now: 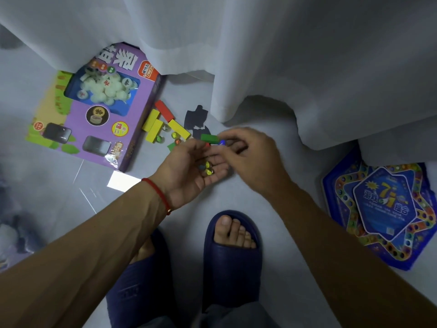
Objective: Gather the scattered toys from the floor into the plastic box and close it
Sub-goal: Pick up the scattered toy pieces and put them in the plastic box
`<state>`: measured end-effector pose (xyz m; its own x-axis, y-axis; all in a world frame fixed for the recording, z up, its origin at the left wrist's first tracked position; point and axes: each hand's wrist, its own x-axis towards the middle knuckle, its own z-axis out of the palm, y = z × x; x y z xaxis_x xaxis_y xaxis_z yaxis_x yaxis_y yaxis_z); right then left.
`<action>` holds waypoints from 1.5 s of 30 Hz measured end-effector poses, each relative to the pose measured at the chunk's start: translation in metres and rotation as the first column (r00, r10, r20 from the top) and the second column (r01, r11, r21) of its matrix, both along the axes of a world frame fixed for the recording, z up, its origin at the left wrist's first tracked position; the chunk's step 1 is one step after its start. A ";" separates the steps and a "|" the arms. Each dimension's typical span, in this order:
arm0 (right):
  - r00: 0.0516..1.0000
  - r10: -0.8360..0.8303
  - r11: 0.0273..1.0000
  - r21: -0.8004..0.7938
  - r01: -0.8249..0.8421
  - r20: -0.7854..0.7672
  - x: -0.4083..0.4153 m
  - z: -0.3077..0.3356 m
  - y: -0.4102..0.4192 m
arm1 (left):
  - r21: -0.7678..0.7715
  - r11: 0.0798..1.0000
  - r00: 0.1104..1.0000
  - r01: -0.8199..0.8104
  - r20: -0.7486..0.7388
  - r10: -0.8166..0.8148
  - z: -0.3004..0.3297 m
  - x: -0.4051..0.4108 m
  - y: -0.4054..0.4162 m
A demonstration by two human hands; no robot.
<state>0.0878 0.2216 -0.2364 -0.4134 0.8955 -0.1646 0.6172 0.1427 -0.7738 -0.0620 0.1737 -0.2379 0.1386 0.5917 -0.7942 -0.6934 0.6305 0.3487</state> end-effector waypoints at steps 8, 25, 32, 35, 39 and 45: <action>0.898 -0.045 0.999 0.034 0.033 0.437 0.008 -0.034 0.001 | -0.034 0.999 0.999 -0.012 -0.046 0.011 -0.005 -0.021 -0.010; 0.968 -0.070 0.995 0.089 0.050 0.241 0.018 -0.054 -0.025 | -0.039 0.998 0.998 -0.058 -0.029 0.057 -0.007 -0.029 -0.036; 0.918 -0.152 0.953 0.300 0.038 0.367 0.017 -0.054 -0.043 | -0.051 0.997 0.998 -0.052 -0.040 0.050 -0.006 -0.026 -0.041; 0.929 -0.268 0.943 0.267 0.198 0.256 0.024 -0.052 -0.041 | -0.049 0.998 0.999 -0.036 -0.037 0.034 -0.007 -0.023 -0.044; 0.928 -0.268 0.940 0.282 0.193 0.258 0.031 -0.049 -0.039 | -0.047 0.999 1.000 0.001 -0.022 -0.002 -0.006 -0.012 -0.045; 0.938 -0.169 0.957 0.279 0.083 0.303 0.036 -0.050 -0.031 | -0.043 0.997 0.997 0.058 -0.055 -0.061 -0.005 0.002 -0.043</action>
